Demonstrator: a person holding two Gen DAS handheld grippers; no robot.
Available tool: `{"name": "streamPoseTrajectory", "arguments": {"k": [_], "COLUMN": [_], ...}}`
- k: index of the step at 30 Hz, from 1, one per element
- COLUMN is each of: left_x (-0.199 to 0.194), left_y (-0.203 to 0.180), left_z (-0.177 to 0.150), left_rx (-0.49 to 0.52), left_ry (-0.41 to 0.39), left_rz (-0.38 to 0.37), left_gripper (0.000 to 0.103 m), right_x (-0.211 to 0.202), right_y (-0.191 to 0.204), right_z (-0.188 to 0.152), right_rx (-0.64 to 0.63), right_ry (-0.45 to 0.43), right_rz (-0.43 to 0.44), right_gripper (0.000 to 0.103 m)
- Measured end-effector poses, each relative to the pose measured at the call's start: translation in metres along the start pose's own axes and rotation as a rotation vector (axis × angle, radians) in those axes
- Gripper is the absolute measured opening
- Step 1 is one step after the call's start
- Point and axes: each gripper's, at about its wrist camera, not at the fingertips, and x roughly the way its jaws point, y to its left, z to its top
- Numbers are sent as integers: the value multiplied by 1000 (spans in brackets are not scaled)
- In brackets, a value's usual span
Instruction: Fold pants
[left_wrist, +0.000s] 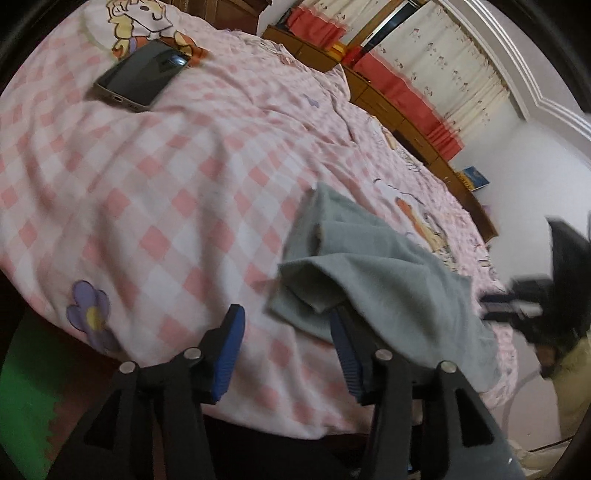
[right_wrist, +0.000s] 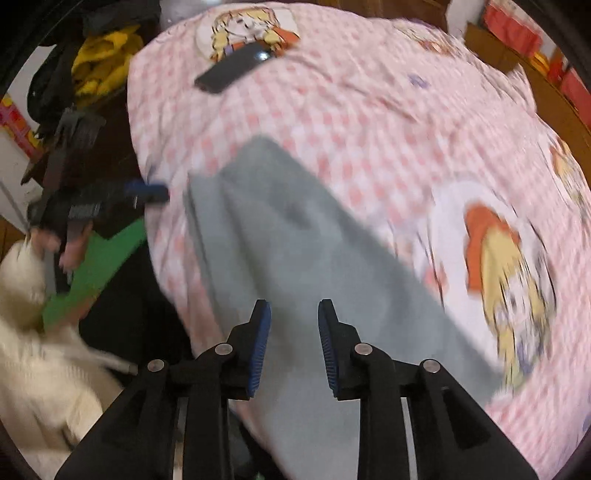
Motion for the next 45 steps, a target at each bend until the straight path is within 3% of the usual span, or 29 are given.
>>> {"name": "streamPoseTrajectory", "arguments": {"k": [4,11,18,25,27,31,34,35,37,39,42,45], "left_x": [3,7,17,25,30,37,36,36,27,17,7,8], "left_y": [-8,-29,-26,-27,-28,-27,-25,-25,-26,-30,-36,-32], "left_z": [5,20,31,36,36,32,28,28,26,25,23,18], "left_rx": [-47,-56,-121,-129,-133,-165,-172,-170,-172,-160,-123,-107], "left_ry": [8,1,-3,-8,-7,-3,-10,-7,-28,-55,-85,-65], "left_rz": [-17,-48,-7,26,43,45,47,42,26,17,52,87], "left_gripper": [51,52,54,53,52,43,13,10,8,8,7,7], "right_x": [38,84,113,118,118,109,92,84,71,66,77,96], "right_y": [5,22,33,37,37,39,37,37,36,34,25,15], "right_z": [56,111,113,105,101,94,91,91,94,99,106,110], "right_rx": [-57,-181,-292,-306,-303,-296,-280,-271,-256,-242,-193,-160], "right_ry": [-1,42,125,93,87,35,-26,-61,-112,-159,-170,-164], "right_rz": [53,129,146,150,160,158,160,165,172,122,63,41], "right_gripper": [27,27,27,26,13,8,7,7,7,7,7,7]}}
